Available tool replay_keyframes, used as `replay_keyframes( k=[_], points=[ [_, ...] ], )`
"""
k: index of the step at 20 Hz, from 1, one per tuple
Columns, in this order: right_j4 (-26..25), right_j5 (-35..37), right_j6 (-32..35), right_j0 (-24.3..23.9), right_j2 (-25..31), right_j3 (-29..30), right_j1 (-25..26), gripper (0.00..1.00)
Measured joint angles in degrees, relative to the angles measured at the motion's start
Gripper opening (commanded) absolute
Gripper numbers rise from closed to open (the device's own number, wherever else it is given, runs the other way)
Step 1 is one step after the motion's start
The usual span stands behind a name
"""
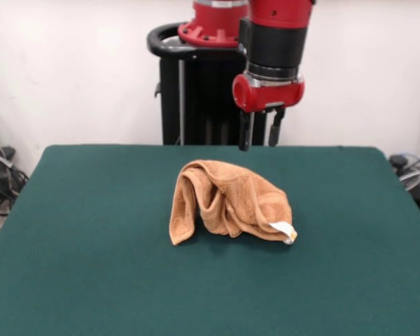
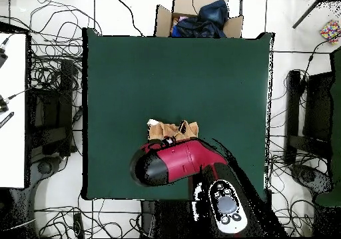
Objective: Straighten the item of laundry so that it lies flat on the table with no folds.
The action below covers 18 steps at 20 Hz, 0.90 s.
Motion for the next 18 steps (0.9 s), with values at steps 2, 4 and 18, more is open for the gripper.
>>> replay_keyframes(
  k=[2, 4, 18],
  points=[
    [0.0, 0.01, 0.0, 0.0, -0.03, 0.0, 0.12, 1.0],
    [0.0, 0.0, 0.0, 0.0, -0.05, 0.0, 0.15, 1.0],
    [-0.44, 0.0, 0.0, 1.93, -1.25, -0.13, 0.61, 1.0]
  ],
)
